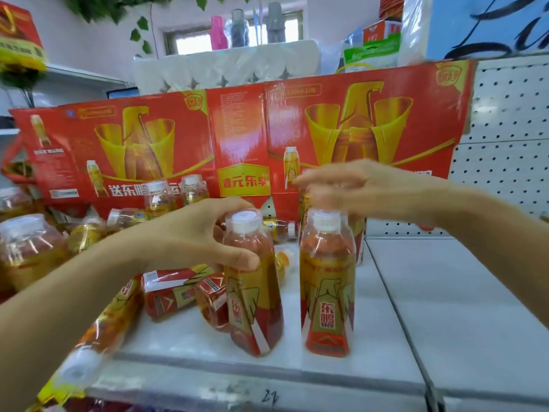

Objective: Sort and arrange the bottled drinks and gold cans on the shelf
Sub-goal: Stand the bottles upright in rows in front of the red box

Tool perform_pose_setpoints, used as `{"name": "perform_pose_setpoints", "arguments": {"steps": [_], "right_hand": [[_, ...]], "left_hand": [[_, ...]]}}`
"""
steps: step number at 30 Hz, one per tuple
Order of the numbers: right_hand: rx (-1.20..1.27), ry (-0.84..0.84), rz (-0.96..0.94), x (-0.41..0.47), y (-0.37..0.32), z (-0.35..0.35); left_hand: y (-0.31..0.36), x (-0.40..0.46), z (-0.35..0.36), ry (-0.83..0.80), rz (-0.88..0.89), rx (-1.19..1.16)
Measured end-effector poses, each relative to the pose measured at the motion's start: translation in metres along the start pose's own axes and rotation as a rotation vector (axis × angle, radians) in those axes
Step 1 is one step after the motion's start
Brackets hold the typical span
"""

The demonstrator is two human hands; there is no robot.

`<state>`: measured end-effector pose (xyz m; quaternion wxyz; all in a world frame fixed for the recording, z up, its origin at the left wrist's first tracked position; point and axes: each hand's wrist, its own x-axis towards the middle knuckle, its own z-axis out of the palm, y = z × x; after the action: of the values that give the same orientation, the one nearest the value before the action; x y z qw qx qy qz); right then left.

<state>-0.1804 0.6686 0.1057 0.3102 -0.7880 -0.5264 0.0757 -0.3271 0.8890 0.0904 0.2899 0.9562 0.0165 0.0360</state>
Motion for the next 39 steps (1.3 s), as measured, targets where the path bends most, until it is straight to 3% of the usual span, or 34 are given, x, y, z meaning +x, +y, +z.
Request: {"name": "perform_pose_setpoints", "arguments": {"steps": [2, 8, 18, 20, 23, 26, 31, 34, 39], "right_hand": [[-0.205, -0.164, 0.036, -0.011, -0.007, 0.009], [-0.273, 0.119, 0.131, -0.012, 0.020, 0.015], [-0.305, 0.214, 0.180, 0.017, 0.071, -0.004], [-0.301, 0.195, 0.192, 0.018, 0.075, -0.004], [-0.488, 0.241, 0.210, 0.021, 0.076, -0.001], [-0.578, 0.328, 0.059, 0.025, 0.063, 0.004], [-0.713, 0.176, -0.110, 0.036, 0.051, 0.017], [-0.737, 0.203, -0.106, 0.039, 0.052, 0.022], [-0.732, 0.227, -0.096, 0.041, 0.053, 0.023]], "left_hand": [[-0.003, 0.006, 0.003, 0.023, 0.004, -0.052], [0.008, 0.041, 0.029, 0.146, 0.004, -0.106], [0.022, 0.108, 0.043, 0.145, -0.017, -0.010], [0.016, 0.105, 0.039, 0.091, -0.076, 0.089], [-0.001, 0.093, 0.046, 0.033, -0.239, 0.323], [-0.022, 0.087, 0.074, 0.003, -0.339, 0.624], [-0.029, 0.092, 0.094, 0.079, -0.330, 1.000], [-0.029, 0.090, 0.094, 0.102, -0.322, 1.040], [-0.031, 0.075, 0.083, 0.198, -0.374, 0.880]]}}
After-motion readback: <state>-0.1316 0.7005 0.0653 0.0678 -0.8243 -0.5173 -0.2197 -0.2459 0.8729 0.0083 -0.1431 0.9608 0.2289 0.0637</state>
